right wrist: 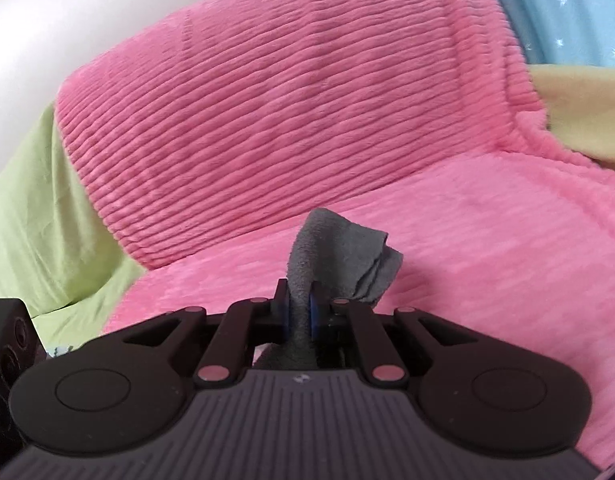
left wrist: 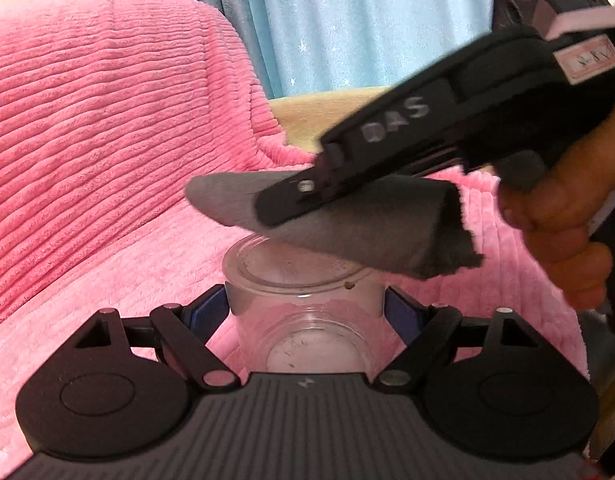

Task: Clean container
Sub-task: 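Hold the jar in the left gripper while the right gripper rubs the cloth over its base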

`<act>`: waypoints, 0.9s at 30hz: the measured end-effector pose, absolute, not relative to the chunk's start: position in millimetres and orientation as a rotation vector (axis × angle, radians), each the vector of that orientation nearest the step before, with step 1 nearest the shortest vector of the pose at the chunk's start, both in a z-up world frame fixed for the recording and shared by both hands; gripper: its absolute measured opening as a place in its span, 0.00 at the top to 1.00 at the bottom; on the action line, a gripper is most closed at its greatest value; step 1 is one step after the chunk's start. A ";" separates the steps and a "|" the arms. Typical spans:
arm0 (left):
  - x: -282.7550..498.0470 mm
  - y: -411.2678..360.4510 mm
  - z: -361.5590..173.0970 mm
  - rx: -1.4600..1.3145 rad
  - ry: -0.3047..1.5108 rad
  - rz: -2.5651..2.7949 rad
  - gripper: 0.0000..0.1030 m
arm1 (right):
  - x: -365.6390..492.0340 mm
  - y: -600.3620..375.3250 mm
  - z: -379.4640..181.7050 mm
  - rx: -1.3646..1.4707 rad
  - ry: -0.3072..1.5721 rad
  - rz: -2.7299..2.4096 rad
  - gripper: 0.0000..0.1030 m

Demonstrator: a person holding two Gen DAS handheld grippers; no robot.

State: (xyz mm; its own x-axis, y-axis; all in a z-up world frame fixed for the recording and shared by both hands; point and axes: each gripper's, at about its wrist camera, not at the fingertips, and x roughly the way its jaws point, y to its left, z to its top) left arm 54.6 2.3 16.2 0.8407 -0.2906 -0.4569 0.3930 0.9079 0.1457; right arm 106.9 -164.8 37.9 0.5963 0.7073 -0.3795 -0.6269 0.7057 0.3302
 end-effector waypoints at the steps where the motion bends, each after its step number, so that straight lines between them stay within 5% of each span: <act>1: 54.5 2.0 16.2 0.240 0.442 -0.364 0.18 | 105.4 -168.8 37.9 0.176 0.521 0.777 0.94; 27: 56.4 5.3 16.8 0.235 0.446 -0.361 0.18 | 106.3 -161.8 35.3 0.243 0.515 0.821 0.94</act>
